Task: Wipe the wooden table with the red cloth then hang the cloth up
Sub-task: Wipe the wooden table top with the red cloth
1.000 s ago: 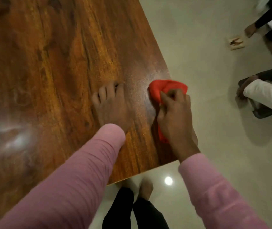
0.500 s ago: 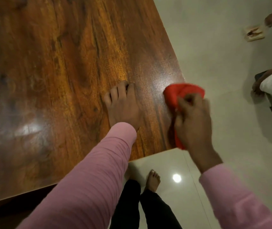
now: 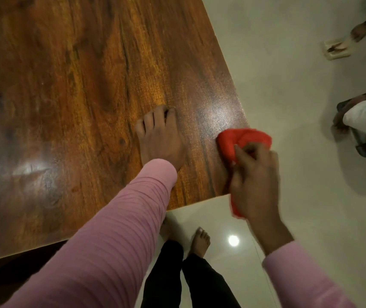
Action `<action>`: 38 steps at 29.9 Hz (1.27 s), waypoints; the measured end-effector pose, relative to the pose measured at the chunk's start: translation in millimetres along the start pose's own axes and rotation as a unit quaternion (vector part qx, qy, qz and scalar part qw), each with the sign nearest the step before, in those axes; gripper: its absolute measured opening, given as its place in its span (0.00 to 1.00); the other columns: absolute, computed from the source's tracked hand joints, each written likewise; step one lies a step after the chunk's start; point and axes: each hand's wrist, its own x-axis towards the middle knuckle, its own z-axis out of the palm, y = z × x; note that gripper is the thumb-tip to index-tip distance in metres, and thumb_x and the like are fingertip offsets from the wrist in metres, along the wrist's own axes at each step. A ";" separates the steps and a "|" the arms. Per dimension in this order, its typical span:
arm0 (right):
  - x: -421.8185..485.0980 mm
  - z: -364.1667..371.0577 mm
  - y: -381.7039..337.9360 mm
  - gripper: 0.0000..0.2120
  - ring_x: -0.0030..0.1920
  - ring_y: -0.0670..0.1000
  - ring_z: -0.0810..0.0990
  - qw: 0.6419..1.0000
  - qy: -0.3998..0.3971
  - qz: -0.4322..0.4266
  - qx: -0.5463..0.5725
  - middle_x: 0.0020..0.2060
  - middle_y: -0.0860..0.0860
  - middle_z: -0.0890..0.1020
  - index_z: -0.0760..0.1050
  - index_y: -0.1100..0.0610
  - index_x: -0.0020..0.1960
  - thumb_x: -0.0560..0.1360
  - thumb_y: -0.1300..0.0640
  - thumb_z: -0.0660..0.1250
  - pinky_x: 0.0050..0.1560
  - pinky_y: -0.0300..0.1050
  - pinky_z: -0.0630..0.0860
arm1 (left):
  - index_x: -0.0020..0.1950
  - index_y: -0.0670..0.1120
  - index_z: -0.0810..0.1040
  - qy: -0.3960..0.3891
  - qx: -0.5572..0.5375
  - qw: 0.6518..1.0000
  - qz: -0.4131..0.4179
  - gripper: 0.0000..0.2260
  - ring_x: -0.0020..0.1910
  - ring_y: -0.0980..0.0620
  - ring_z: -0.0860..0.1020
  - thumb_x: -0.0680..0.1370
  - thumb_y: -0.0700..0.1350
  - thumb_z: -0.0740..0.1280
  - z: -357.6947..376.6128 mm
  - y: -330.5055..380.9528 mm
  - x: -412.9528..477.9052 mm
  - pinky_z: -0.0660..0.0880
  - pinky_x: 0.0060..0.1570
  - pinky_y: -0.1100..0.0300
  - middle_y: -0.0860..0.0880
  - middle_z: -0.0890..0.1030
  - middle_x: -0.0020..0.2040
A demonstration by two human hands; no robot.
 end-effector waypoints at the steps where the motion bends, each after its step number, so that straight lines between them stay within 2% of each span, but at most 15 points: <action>1: -12.5 3.3 -9.4 0.19 0.51 0.60 0.72 0.999 -0.020 -0.042 0.003 0.52 0.57 0.77 0.79 0.59 0.59 0.69 0.67 0.67 0.46 0.46 0.71 | 0.66 0.45 0.73 0.001 -0.001 1.000 -0.002 0.21 0.62 0.42 0.69 0.75 0.45 0.57 -1.1 0.5 0.1 0.62 0.63 0.45 0.44 0.73 0.64; 4: -25.8 1.5 -11.0 0.18 0.49 0.59 0.74 0.991 -0.058 -0.123 0.004 0.52 0.56 0.78 0.80 0.59 0.58 0.68 0.67 0.69 0.41 0.46 0.73 | 0.66 0.46 0.74 0.007 -0.008 1.000 -0.004 0.22 0.62 0.43 0.70 0.74 0.46 0.54 -3.2 0.3 -1.1 0.62 0.63 0.46 0.45 0.74 0.63; 7: 6.5 -4.7 12.4 0.18 0.50 0.60 0.72 0.998 -0.025 -0.051 -0.021 0.53 0.57 0.77 0.80 0.58 0.58 0.69 0.67 0.68 0.43 0.48 0.74 | 0.66 0.45 0.74 0.005 -0.005 1.000 -0.002 0.19 0.61 0.42 0.70 0.75 0.44 0.60 -0.1 -2.7 -0.9 0.62 0.62 0.45 0.44 0.73 0.63; 10: 54.1 -3.1 26.4 0.15 0.52 0.59 0.70 0.999 0.002 0.023 -0.041 0.55 0.57 0.76 0.80 0.58 0.59 0.73 0.64 0.65 0.46 0.41 0.64 | 0.66 0.45 0.74 -0.004 -0.008 1.000 -0.001 0.19 0.60 0.42 0.70 0.75 0.43 0.60 0.2 -1.7 -0.5 0.62 0.61 0.45 0.44 0.73 0.63; 12: 67.6 3.8 15.3 0.14 0.53 0.59 0.70 0.998 0.014 0.027 -0.050 0.54 0.57 0.76 0.80 0.59 0.57 0.73 0.64 0.64 0.46 0.40 0.62 | 0.66 0.45 0.74 -0.007 -0.009 1.000 -0.002 0.19 0.60 0.42 0.70 0.75 0.44 0.60 -0.3 -1.1 0.7 0.62 0.61 0.45 0.44 0.73 0.62; 14: 58.1 11.1 -5.9 0.15 0.52 0.59 0.70 0.999 0.004 -0.012 -0.044 0.54 0.57 0.76 0.80 0.58 0.58 0.72 0.64 0.65 0.47 0.44 0.68 | 0.66 0.45 0.73 -0.011 -0.004 1.000 -0.005 0.19 0.61 0.43 0.69 0.75 0.44 0.60 -1.1 -0.9 -0.4 0.61 0.61 0.46 0.45 0.73 0.63; 17: 22.1 19.5 -30.6 0.18 0.52 0.57 0.72 0.992 -0.051 -0.112 -0.030 0.53 0.55 0.78 0.80 0.57 0.59 0.70 0.64 0.67 0.48 0.47 0.72 | 0.66 0.46 0.73 -0.025 -0.011 1.000 -0.009 0.20 0.61 0.43 0.69 0.75 0.46 0.60 -3.3 -1.6 -0.4 0.61 0.62 0.47 0.45 0.73 0.64; 20: 14.9 13.3 -17.9 0.20 0.51 0.58 0.74 0.984 -0.070 -0.159 -0.031 0.53 0.55 0.78 0.80 0.58 0.59 0.68 0.66 0.70 0.46 0.47 0.74 | 0.68 0.46 0.72 -0.040 -0.027 0.999 -0.011 0.20 0.63 0.44 0.68 0.75 0.45 0.61 -6.4 -1.8 -1.0 0.60 0.64 0.47 0.46 0.72 0.65; 25: 54.3 8.0 9.7 0.18 0.51 0.60 0.71 1.000 -0.008 -0.009 -0.024 0.54 0.57 0.77 0.79 0.60 0.60 0.71 0.67 0.66 0.45 0.54 0.76 | 0.68 0.46 0.72 -0.061 -0.045 0.997 -0.016 0.20 0.64 0.43 0.68 0.76 0.44 0.59 -10.5 -1.3 1.4 0.62 0.64 0.45 0.45 0.72 0.66; 28: 59.1 15.9 -8.6 0.17 0.52 0.59 0.70 1.000 0.005 0.018 -0.025 0.55 0.56 0.76 0.79 0.60 0.60 0.72 0.66 0.65 0.48 0.53 0.75 | 0.68 0.46 0.73 -0.073 -0.048 0.996 -0.016 0.21 0.63 0.43 0.70 0.75 0.46 0.55 -15.0 1.1 2.4 0.65 0.63 0.45 0.44 0.74 0.65; 31: 41.7 22.7 -34.0 0.20 0.52 0.59 0.73 0.997 -0.038 -0.046 -0.047 0.54 0.56 0.78 0.79 0.58 0.60 0.69 0.67 0.68 0.46 0.49 0.75 | 0.66 0.46 0.74 -0.085 -0.053 0.995 -0.023 0.21 0.61 0.43 0.72 0.75 0.47 0.57 -16.9 -0.3 4.3 0.67 0.61 0.45 0.45 0.75 0.64; 33: 35.8 23.1 -43.2 0.20 0.52 0.58 0.74 0.994 -0.078 -0.078 -0.024 0.53 0.55 0.79 0.79 0.58 0.60 0.69 0.67 0.70 0.47 0.49 0.75 | 0.65 0.46 0.75 -0.104 -0.070 0.992 -0.031 0.22 0.60 0.43 0.73 0.74 0.49 0.54 -21.0 -1.2 6.3 0.68 0.61 0.46 0.45 0.76 0.63; 35: 44.7 15.0 -45.8 0.17 0.53 0.55 0.74 0.992 -0.115 -0.051 0.030 0.54 0.53 0.79 0.79 0.57 0.60 0.72 0.65 0.70 0.50 0.47 0.73 | 0.65 0.46 0.75 -0.125 -0.092 0.987 -0.034 0.24 0.61 0.43 0.73 0.74 0.49 0.52 -26.4 -1.2 7.4 0.67 0.62 0.45 0.46 0.75 0.64; 38: 58.7 1.5 -40.5 0.13 0.54 0.47 0.75 0.973 -0.174 0.051 0.145 0.56 0.45 0.79 0.79 0.51 0.60 0.76 0.57 0.67 0.52 0.40 0.70 | 0.65 0.46 0.75 -0.139 -0.129 0.980 -0.061 0.20 0.62 0.43 0.72 0.74 0.45 0.60 -31.1 -4.6 8.6 0.65 0.64 0.45 0.46 0.75 0.64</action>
